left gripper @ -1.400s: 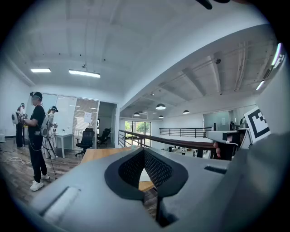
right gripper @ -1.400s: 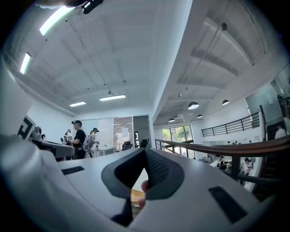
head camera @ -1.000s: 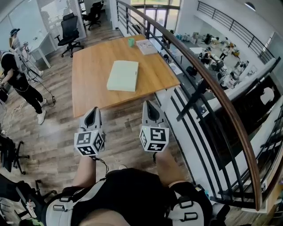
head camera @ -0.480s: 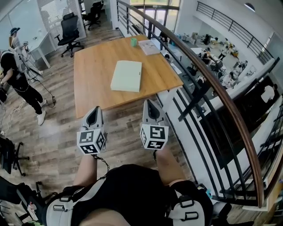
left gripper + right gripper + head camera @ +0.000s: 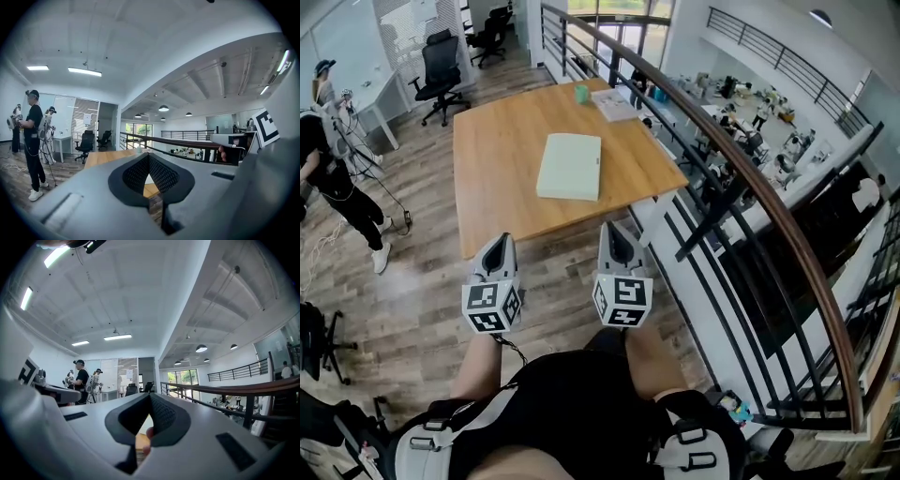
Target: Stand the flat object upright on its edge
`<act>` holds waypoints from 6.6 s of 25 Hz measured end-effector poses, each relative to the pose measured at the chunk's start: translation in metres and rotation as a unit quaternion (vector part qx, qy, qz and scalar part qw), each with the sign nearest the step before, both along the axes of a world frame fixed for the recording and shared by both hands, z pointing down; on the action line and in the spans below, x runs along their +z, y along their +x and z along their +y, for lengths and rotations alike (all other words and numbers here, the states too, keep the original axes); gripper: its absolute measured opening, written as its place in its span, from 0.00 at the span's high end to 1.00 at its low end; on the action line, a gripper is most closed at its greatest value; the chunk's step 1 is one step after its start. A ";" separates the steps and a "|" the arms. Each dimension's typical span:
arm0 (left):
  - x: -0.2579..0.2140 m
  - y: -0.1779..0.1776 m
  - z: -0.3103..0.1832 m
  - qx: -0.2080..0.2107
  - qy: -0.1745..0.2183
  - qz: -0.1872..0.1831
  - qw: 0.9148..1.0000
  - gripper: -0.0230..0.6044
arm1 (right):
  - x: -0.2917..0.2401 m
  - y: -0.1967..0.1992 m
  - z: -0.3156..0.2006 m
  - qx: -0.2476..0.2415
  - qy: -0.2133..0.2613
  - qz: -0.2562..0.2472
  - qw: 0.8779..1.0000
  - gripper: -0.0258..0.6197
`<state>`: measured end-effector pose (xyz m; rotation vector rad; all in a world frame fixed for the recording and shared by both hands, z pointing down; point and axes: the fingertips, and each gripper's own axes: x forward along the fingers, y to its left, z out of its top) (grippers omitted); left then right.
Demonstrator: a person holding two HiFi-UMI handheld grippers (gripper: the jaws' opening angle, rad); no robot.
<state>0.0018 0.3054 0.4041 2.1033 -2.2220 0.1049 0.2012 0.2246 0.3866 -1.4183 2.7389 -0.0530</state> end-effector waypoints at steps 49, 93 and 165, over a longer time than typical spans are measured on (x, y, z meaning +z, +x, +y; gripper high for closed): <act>0.040 -0.082 -0.456 -0.081 -0.061 -0.024 0.995 0.96 | 0.063 -0.104 -0.488 -0.107 -0.080 0.030 0.991 0.96; 0.309 -0.152 -0.495 0.092 -0.387 0.194 0.897 0.62 | 0.316 -0.128 -0.494 0.005 -0.424 0.085 0.902 0.79; 0.105 -0.420 -0.371 -0.127 -0.070 0.073 0.987 0.59 | 0.130 -0.506 -0.480 -0.417 -0.155 0.073 0.892 0.80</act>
